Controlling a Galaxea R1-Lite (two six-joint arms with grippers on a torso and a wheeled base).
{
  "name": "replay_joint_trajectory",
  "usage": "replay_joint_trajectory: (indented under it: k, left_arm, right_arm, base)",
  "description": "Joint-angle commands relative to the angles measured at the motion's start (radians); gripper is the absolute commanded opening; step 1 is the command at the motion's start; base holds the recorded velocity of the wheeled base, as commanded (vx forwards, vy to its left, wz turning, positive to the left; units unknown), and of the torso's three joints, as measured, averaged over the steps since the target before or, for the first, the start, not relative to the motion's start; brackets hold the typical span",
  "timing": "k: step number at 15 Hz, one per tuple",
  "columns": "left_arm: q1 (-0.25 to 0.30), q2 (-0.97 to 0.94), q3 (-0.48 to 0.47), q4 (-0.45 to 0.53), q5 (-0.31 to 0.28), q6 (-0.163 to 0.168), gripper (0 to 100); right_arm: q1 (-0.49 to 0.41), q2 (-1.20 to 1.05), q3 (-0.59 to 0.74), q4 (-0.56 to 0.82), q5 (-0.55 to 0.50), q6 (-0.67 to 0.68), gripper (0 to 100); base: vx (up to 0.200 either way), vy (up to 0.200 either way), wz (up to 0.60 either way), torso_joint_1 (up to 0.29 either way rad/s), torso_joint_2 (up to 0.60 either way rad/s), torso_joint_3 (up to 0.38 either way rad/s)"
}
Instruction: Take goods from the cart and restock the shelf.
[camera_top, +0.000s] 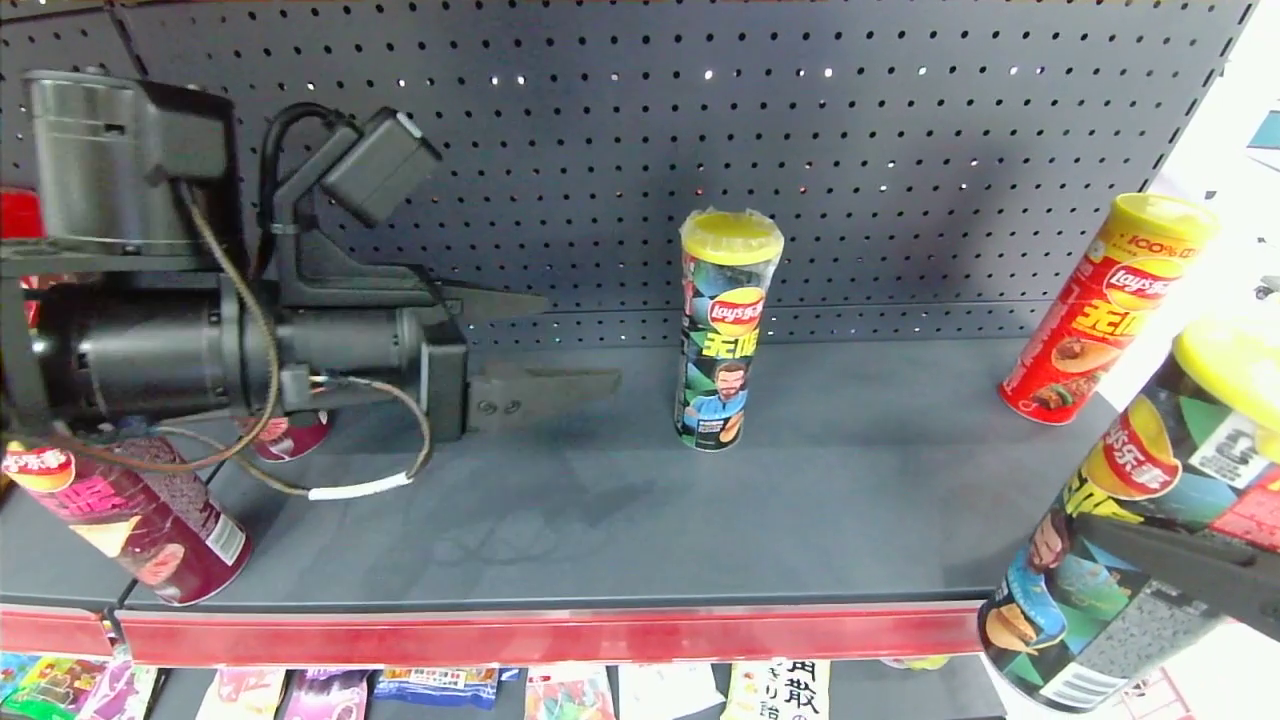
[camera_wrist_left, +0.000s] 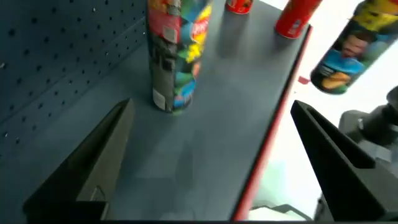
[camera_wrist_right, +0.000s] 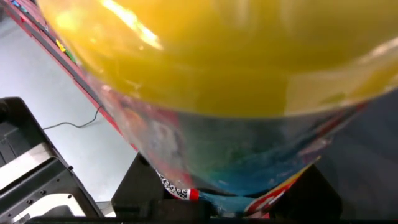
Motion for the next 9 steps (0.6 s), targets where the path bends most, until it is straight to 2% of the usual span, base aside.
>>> replay_joint_trajectory:
  k: [1, 4, 6, 9]
  left_arm:
    - [-0.006, 0.152, -0.095, -0.003, 0.000, 0.002, 100]
    - [-0.007, 0.212, -0.129, -0.005, -0.003, 0.022, 100]
    - [-0.009, 0.295, -0.208, -0.016, -0.008, 0.049, 100]
    - [-0.036, 0.378, -0.331, -0.012, -0.012, 0.045, 100]
  right_arm:
    - [0.001, -0.008, -0.009, 0.000, 0.002, -0.001, 0]
    - [0.001, -0.008, -0.015, 0.000, 0.002, -0.001, 0]
    - [0.000, -0.010, -0.015, 0.000, 0.001, -0.001, 0]
    - [-0.002, -0.011, -0.015, 0.000, -0.001, 0.002, 0]
  base:
    - [0.000, 0.000, 0.00, 0.000, 0.00, 0.000]
    - [0.000, 0.000, 0.00, 0.000, 0.00, 0.000]
    - [0.000, 0.000, 0.00, 0.000, 0.00, 0.000]
    - [0.000, 0.000, 0.00, 0.000, 0.00, 0.000]
